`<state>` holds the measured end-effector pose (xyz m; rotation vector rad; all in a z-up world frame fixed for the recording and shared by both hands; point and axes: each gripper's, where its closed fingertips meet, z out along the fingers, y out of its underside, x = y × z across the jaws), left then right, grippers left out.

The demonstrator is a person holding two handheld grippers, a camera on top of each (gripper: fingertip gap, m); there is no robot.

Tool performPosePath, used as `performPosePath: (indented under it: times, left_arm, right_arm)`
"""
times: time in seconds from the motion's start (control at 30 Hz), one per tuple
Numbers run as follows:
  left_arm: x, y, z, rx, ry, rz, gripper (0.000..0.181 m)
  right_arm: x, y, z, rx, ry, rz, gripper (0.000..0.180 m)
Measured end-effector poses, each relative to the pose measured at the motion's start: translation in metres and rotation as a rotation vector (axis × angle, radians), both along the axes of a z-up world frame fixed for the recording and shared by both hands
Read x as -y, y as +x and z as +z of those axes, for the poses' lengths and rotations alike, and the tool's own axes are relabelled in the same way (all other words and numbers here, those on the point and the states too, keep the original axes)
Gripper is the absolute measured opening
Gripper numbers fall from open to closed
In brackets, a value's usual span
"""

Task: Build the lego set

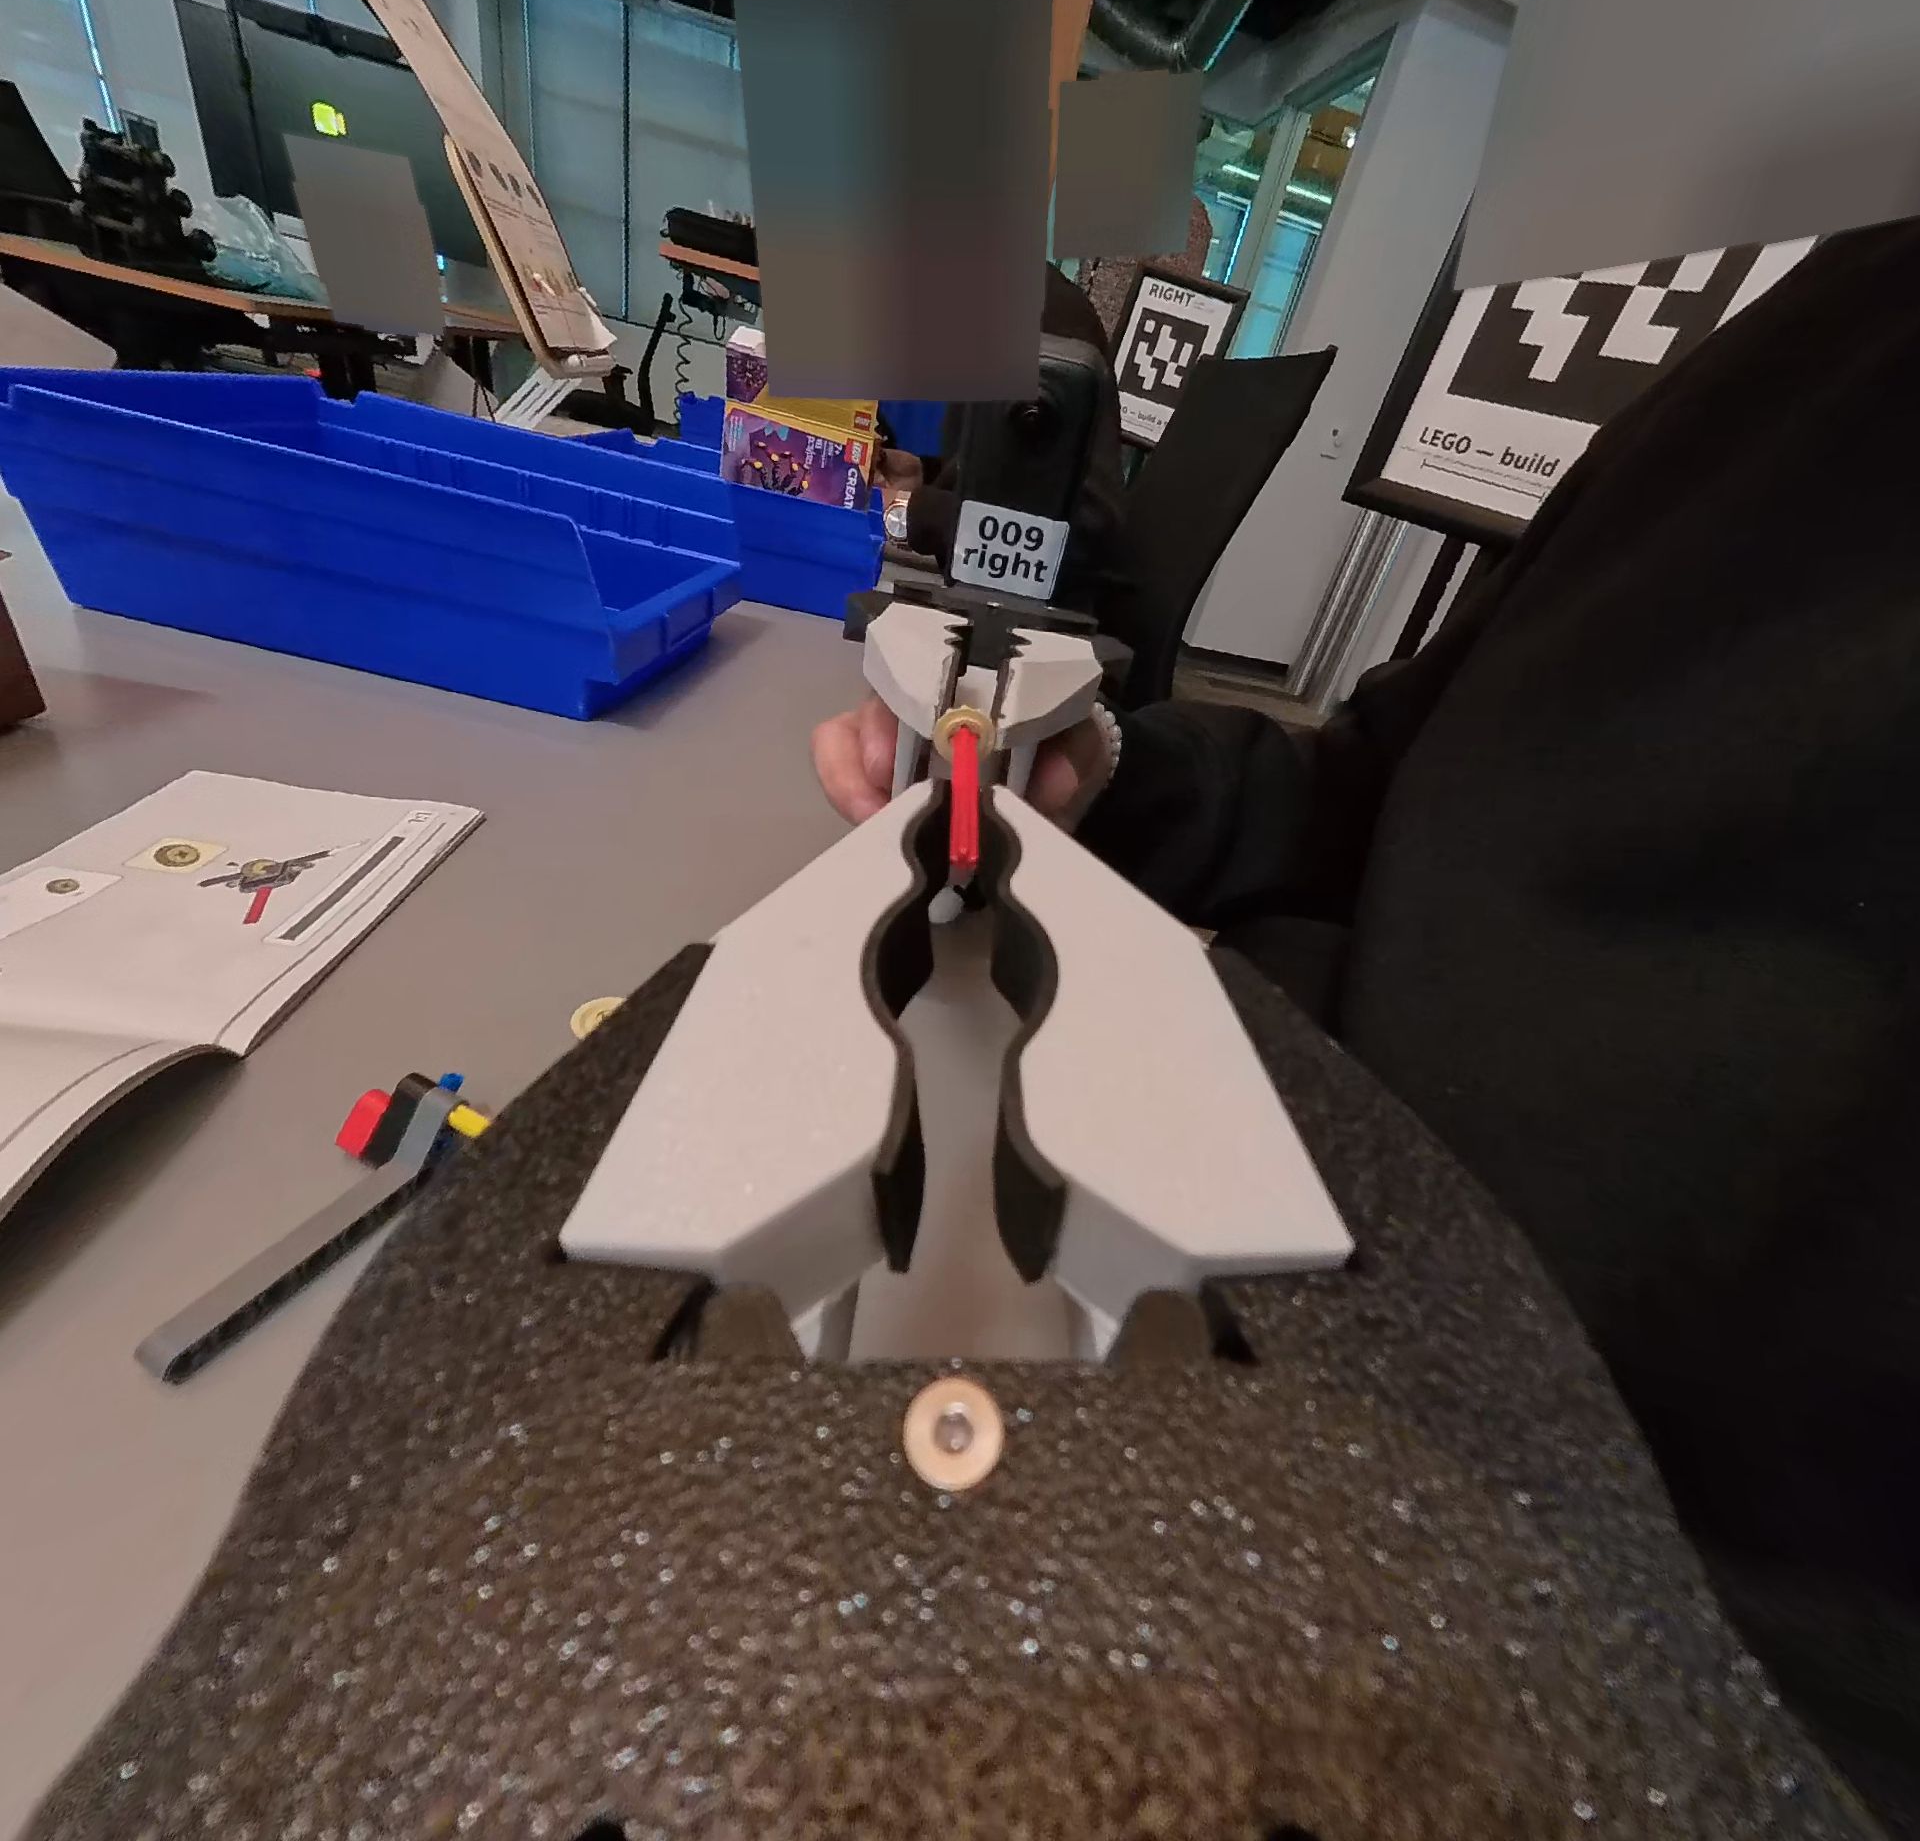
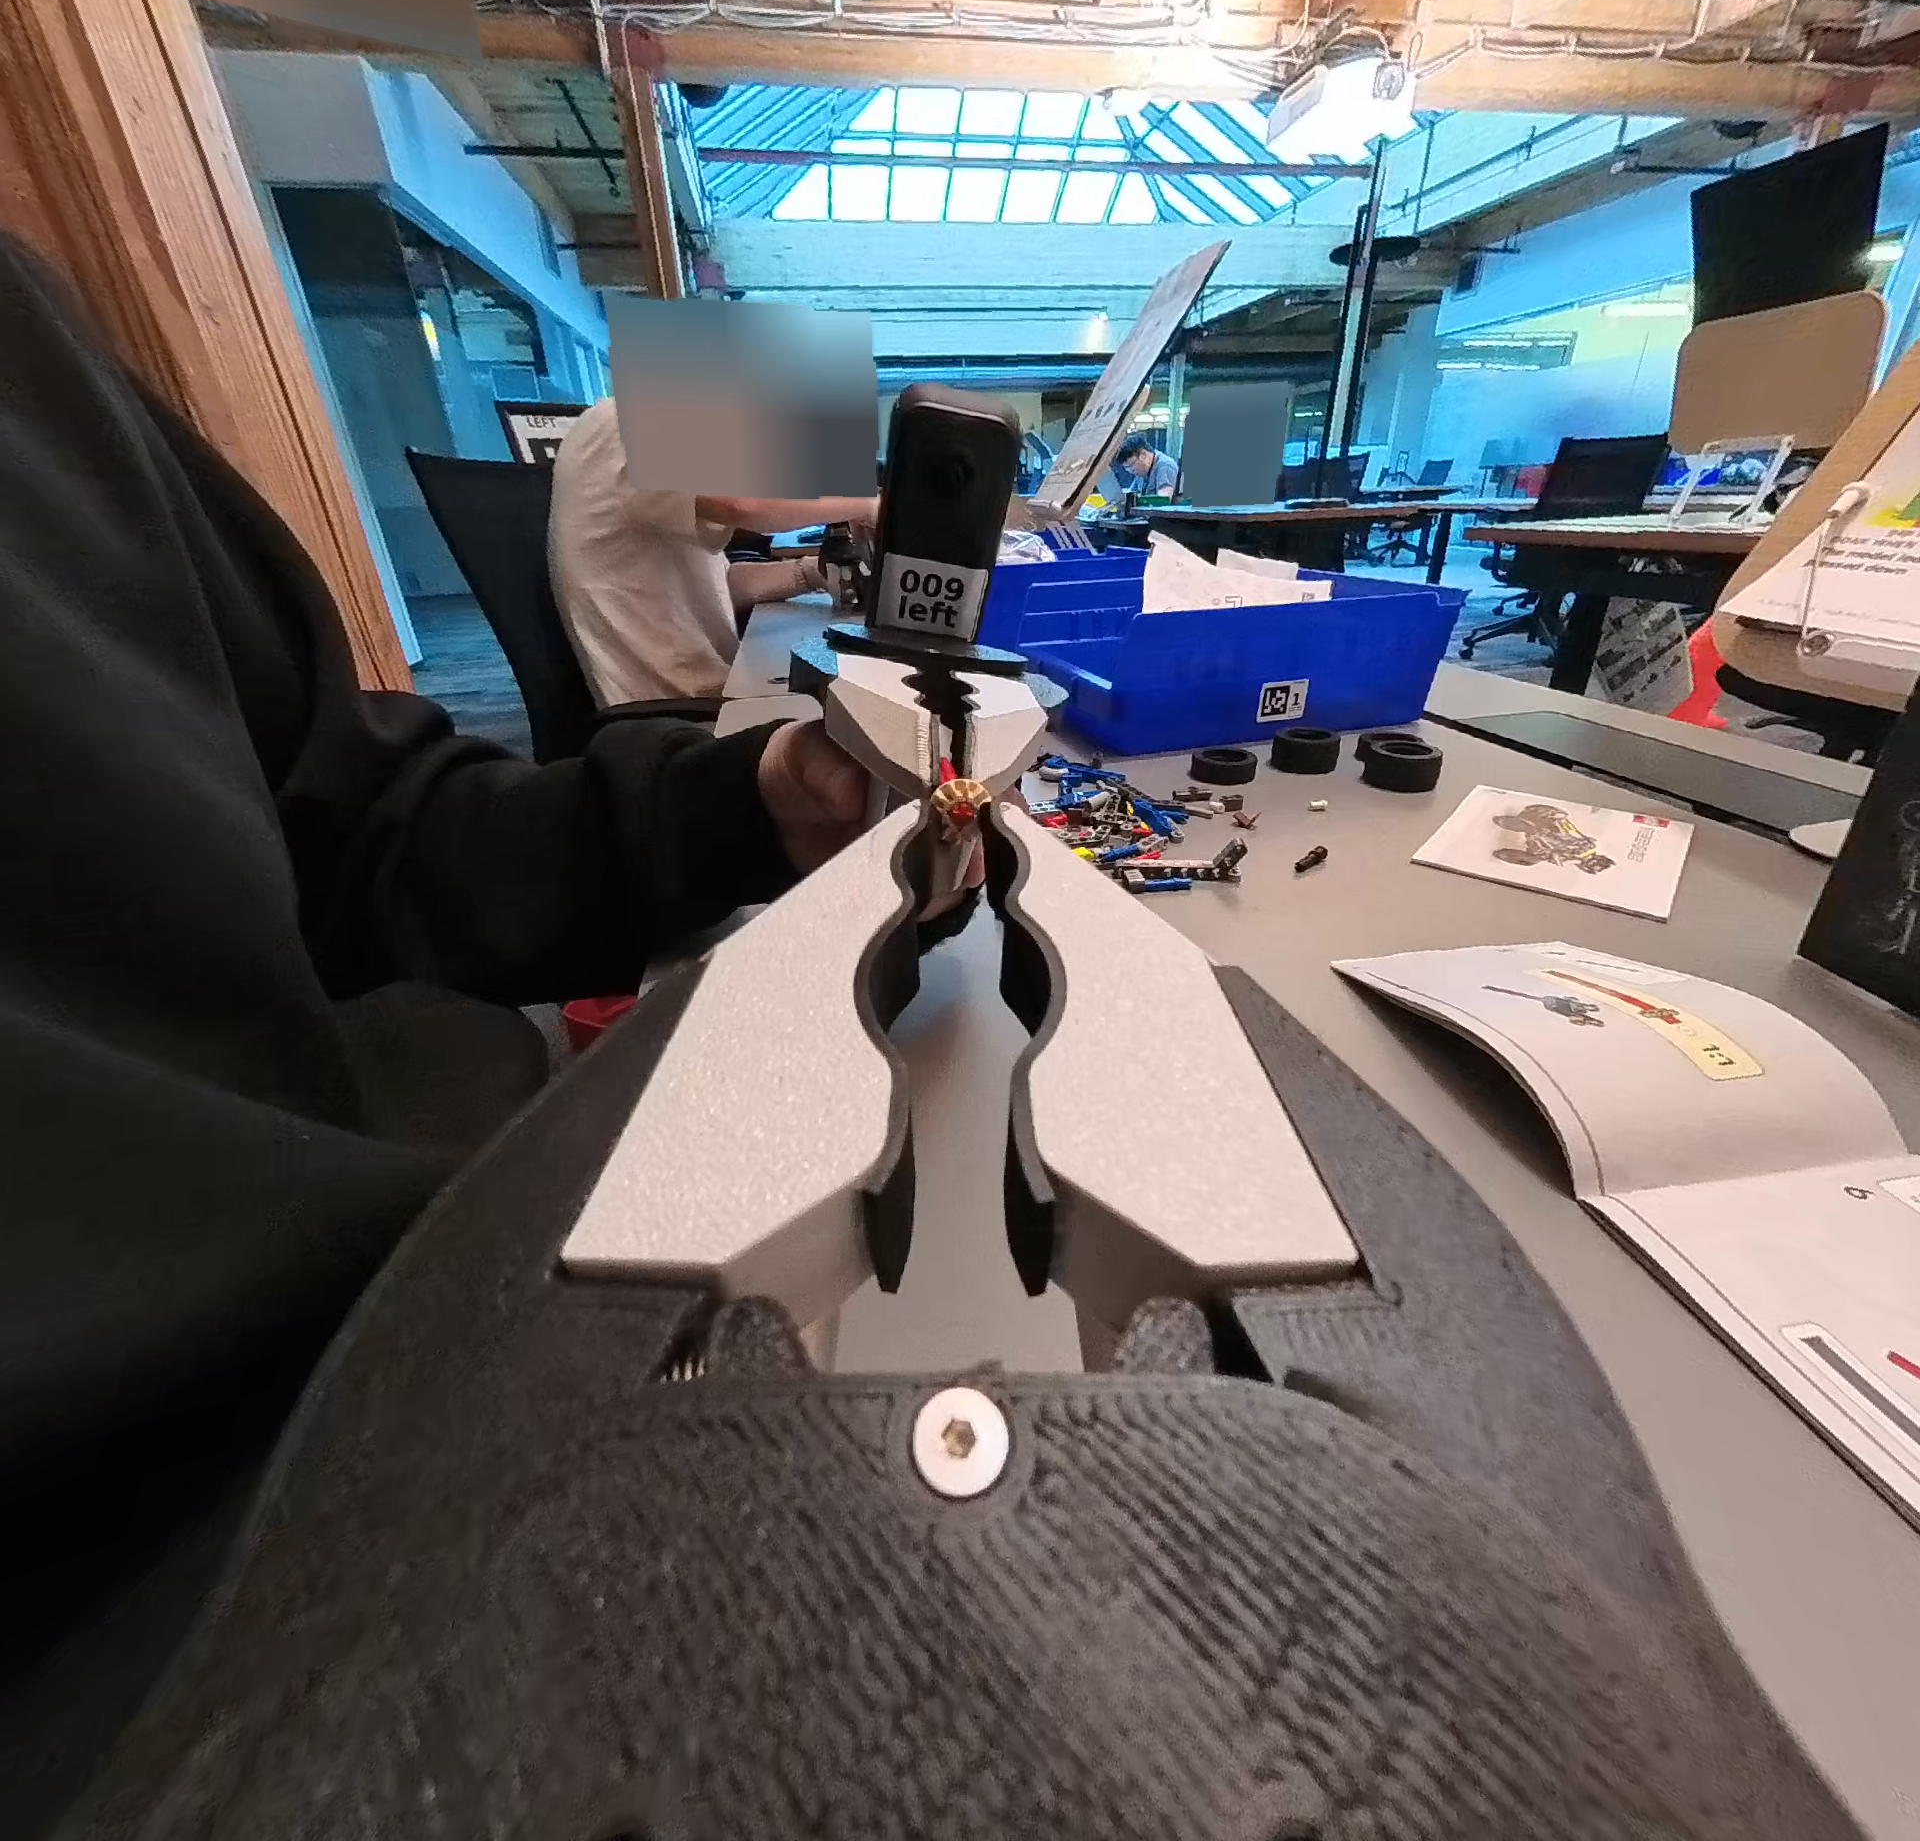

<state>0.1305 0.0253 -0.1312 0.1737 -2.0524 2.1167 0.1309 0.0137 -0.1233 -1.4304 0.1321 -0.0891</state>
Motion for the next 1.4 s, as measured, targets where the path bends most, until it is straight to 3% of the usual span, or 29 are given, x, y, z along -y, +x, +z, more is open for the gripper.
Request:
performPosePath:
  times: [0.33,0.63,1.17,1.3,1.4]
  left_arm:
    - [0.006,0.002,0.000,0.025,0.013,0.014,0.003]
    - [0.005,0.002,-0.011,0.050,0.068,0.018,0.003]
    - [0.003,0.002,-0.021,0.050,0.101,0.011,0.003]
    - [0.002,0.007,-0.038,0.105,0.234,0.045,0.004]
    - [-0.008,0.020,-0.056,0.177,0.384,0.126,0.018]
  right_arm:
    - [-0.002,0.000,-0.001,0.013,-0.029,0.002,0.007]
    - [0.002,0.001,-0.021,0.079,-0.198,0.005,0.008]
    - [-0.005,0.001,-0.027,0.057,-0.177,0.027,0.004]
    - [-0.003,0.007,-0.042,0.040,-0.290,0.040,0.003]
    - [0.007,0.023,-0.053,0.007,-0.366,-0.018,0.003]
